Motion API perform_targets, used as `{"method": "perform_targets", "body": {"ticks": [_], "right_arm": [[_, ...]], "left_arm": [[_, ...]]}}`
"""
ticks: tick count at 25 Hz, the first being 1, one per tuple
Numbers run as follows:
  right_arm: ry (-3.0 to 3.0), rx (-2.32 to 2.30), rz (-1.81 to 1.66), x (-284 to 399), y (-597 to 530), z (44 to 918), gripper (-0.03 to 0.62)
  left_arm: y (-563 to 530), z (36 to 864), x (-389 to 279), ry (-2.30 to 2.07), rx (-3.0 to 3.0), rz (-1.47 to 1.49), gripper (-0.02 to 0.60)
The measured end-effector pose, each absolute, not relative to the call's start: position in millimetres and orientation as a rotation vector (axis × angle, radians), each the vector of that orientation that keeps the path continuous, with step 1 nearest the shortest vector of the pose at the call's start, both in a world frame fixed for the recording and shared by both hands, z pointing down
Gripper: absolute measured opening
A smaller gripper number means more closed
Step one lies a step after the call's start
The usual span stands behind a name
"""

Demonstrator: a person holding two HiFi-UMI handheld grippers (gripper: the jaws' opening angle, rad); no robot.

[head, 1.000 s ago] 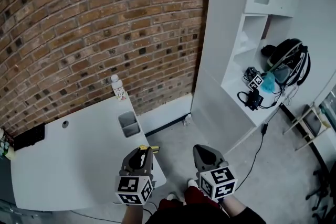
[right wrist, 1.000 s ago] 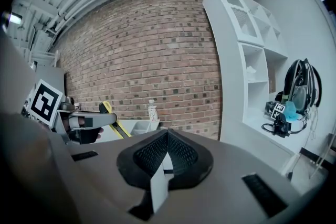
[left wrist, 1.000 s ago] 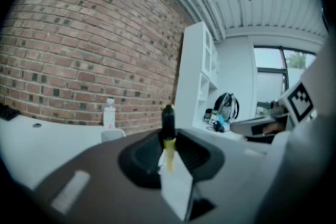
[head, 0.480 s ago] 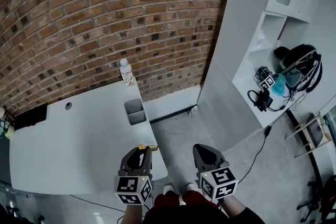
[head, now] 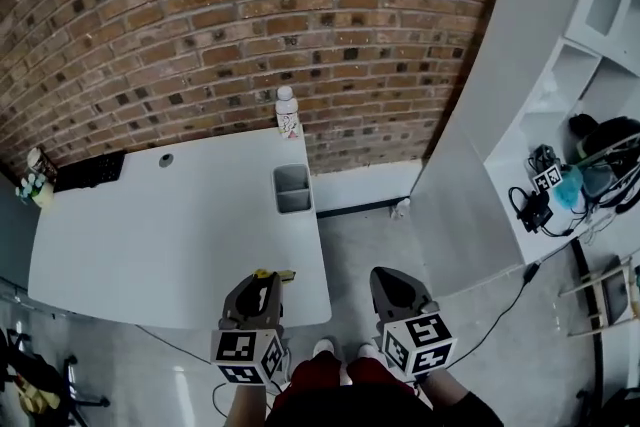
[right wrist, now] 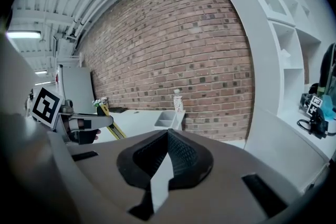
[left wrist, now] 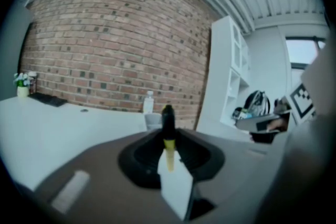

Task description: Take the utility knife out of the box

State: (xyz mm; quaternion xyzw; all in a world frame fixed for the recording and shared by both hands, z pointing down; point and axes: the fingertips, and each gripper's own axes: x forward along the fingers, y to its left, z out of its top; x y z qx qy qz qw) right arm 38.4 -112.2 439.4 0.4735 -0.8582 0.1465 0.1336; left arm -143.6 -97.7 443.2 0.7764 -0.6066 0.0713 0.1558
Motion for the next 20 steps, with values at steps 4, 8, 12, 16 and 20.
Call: {"method": "perform_targets", "body": {"ticks": [4,8,12,16,20], "right_arm": [[-2.524,1.297,0.405,34.1,-111.1,439.2,0.008],[-2.55,1.247,0.399,33.3,-110.5,438.8,0.008],[-2.572,1.199,0.393,34.7,-107.9,439.3,0.008],[-2.595,1.153,0.391,35.1,-104.9,439.7,0.008],[-2.622,1.112,0.384,37.1,-103.9,437.5,0.008]], "left_arm": [[-86.1,443.6,-150.7,-1.802,2.164,0.204,0.075],[-75.4,442.9,-154.1,-1.853,2.119,0.209,0.075],[-65.5,441.3,-153.2,-1.899,2.083,0.211,0.075],[-57.0,440.0,-152.5,-1.939,2.049,0.214,0.076],[-50.6,436.4,-150.3,-1.982,2.021,0.215,0.075]]}}
